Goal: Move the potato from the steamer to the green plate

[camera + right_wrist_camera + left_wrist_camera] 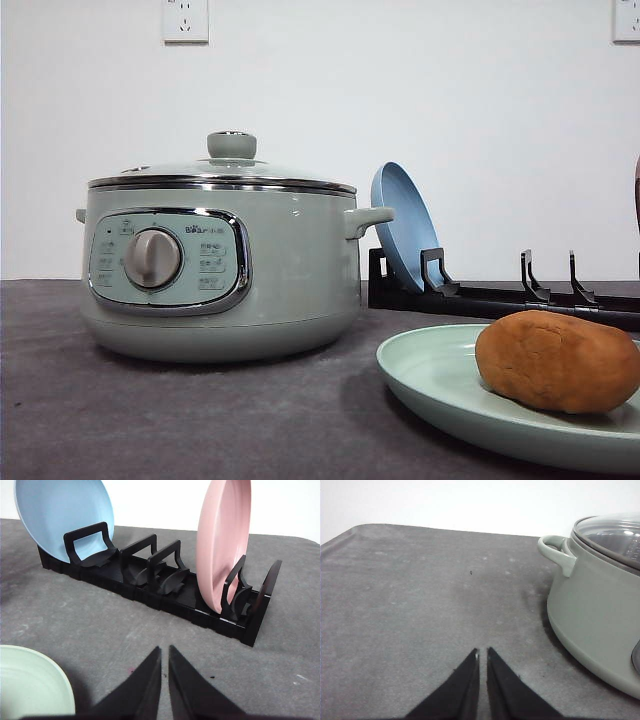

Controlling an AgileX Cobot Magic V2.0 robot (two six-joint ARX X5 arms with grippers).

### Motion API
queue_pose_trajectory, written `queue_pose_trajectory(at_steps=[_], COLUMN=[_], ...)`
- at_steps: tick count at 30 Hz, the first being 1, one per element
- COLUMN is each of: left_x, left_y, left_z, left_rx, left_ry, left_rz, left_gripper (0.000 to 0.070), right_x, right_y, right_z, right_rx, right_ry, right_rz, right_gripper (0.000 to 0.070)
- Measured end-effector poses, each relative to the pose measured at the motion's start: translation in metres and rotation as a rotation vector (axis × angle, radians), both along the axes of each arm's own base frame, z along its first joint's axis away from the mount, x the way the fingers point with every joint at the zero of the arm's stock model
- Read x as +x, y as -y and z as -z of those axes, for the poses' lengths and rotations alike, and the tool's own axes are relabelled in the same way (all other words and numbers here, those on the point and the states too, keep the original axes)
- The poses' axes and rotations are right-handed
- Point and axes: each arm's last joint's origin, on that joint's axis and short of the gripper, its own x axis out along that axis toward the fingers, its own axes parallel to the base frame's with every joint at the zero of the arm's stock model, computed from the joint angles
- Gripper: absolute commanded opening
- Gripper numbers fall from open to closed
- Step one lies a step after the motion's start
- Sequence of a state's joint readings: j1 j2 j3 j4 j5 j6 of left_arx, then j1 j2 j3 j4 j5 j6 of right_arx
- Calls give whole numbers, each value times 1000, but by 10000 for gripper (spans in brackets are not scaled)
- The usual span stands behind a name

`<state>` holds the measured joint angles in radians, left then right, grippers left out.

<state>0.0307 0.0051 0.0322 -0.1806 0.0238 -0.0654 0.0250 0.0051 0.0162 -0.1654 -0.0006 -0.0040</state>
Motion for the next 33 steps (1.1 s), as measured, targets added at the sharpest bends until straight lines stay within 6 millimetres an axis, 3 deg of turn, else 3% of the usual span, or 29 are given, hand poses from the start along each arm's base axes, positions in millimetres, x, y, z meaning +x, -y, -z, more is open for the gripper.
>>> queue_pose_trajectory(at_steps=[33], left_x=[0], left_y=[0], left_z=[0], left_rx=[0], left_ry=[0], left_rz=[0], left_gripper=[22], right_x=[0], right_y=[0], right_z=[0], right_rx=[0], right_ry=[0], right_rz=[0], right_gripper=[15])
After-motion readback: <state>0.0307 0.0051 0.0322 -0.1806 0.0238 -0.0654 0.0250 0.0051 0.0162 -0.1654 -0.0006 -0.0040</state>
